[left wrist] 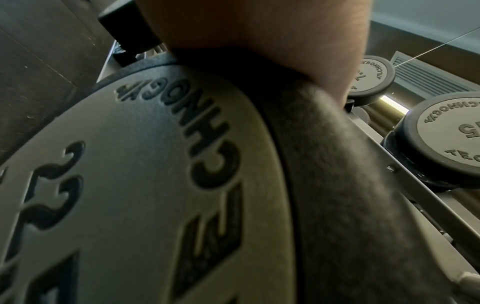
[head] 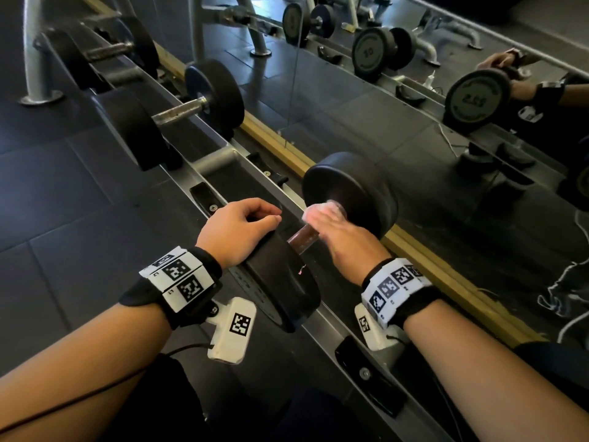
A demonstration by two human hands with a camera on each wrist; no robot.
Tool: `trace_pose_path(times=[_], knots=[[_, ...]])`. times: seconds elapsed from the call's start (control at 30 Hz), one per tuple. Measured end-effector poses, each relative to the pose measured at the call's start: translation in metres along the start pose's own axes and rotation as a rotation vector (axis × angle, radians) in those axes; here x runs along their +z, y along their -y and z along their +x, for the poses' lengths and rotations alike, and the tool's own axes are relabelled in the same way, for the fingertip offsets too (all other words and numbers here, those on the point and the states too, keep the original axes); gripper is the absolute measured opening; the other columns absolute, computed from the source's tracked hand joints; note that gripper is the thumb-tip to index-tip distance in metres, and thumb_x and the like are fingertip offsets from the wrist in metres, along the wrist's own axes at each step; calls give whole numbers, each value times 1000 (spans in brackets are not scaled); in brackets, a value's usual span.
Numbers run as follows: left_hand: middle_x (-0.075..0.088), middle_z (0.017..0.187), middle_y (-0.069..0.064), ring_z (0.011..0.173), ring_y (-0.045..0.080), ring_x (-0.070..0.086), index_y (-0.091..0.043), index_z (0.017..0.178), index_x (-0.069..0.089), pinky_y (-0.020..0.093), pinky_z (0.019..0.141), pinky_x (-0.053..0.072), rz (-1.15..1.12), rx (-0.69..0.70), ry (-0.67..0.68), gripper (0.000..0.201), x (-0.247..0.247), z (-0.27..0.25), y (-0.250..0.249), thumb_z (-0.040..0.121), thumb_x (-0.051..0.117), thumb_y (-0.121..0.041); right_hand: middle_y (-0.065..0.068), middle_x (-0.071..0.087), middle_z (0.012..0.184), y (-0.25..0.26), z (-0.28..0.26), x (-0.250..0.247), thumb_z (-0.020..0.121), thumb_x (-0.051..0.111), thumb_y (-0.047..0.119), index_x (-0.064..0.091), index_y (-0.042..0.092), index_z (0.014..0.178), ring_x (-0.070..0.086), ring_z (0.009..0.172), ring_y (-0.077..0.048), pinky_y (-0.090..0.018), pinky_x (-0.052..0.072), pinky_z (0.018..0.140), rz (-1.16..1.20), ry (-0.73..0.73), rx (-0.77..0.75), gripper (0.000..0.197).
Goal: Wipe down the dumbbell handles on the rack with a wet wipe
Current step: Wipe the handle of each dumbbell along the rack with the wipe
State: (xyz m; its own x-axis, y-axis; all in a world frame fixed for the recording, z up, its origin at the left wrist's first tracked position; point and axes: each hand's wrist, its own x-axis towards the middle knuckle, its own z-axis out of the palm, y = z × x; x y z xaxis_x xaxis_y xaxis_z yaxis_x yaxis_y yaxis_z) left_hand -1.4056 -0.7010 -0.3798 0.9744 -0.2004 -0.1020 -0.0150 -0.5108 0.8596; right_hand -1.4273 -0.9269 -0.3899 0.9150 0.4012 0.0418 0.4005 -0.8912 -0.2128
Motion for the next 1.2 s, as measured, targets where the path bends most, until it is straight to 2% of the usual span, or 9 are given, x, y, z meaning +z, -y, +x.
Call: trace_pose_path(times=[0.1,0.2,0.3,0.4,0.6,0.8,1.0,1.13,1.2], knots=[[68,87,-22,82,-2,62,-41,106,69,27,76,47,20,18,-13,14,1,1,1,94,63,-42,-4,46,146,20,-17,4,93,45,-2,50,19,142,44,134,-27,-43,37,110,198,46,-146,53],[69,91,-21,88,0,63,-41,109,68,30,84,50,11,11,-1,16,1,1,1,94,63,-42,7,41,150,21,-5,-15,96,53,5,39,37,144,38,140,-17,-44,33,113,142,179,-3,59],[71,96,-19,93,2,63,-41,110,68,32,90,50,4,9,3,18,0,2,2,93,64,-42,-3,29,159,7,10,-32,91,55,-3,24,24,154,28,146,-20,-41,25,117,-43,258,166,75],[71,95,-20,92,1,63,-42,109,68,31,89,50,11,-2,12,17,0,3,2,93,64,-42,-2,24,161,2,5,-25,94,51,-3,21,20,155,20,149,-19,-35,18,119,-10,255,106,72],[70,93,-24,88,-2,63,-43,108,67,26,80,48,43,-5,5,17,1,4,2,92,63,-45,-5,67,126,-8,12,-26,103,39,21,56,28,137,61,117,-26,-24,40,93,420,-132,248,38],[70,90,-24,87,-3,64,-43,107,67,25,82,49,29,-8,-16,16,1,3,2,91,65,-43,-3,70,101,-6,22,-45,96,58,13,38,32,146,71,82,-18,-38,61,80,33,-225,53,57],[70,89,-22,86,-3,64,-41,116,63,25,83,50,-14,14,-53,27,2,0,1,89,68,-43,2,62,130,-7,15,-11,101,49,36,37,41,145,62,114,-16,-38,50,98,161,108,45,46],[71,92,-24,90,-2,65,-40,123,58,27,87,50,-53,19,-80,35,1,-1,4,90,67,-46,7,49,147,-11,17,-7,100,50,33,46,49,139,40,137,-13,-32,30,113,126,144,-22,42],[70,91,-28,90,-4,64,-41,123,58,26,87,48,-44,20,-76,34,2,-2,5,90,66,-46,3,37,156,-11,17,-5,102,44,35,34,57,138,28,146,-17,-31,16,117,57,169,-20,43]])
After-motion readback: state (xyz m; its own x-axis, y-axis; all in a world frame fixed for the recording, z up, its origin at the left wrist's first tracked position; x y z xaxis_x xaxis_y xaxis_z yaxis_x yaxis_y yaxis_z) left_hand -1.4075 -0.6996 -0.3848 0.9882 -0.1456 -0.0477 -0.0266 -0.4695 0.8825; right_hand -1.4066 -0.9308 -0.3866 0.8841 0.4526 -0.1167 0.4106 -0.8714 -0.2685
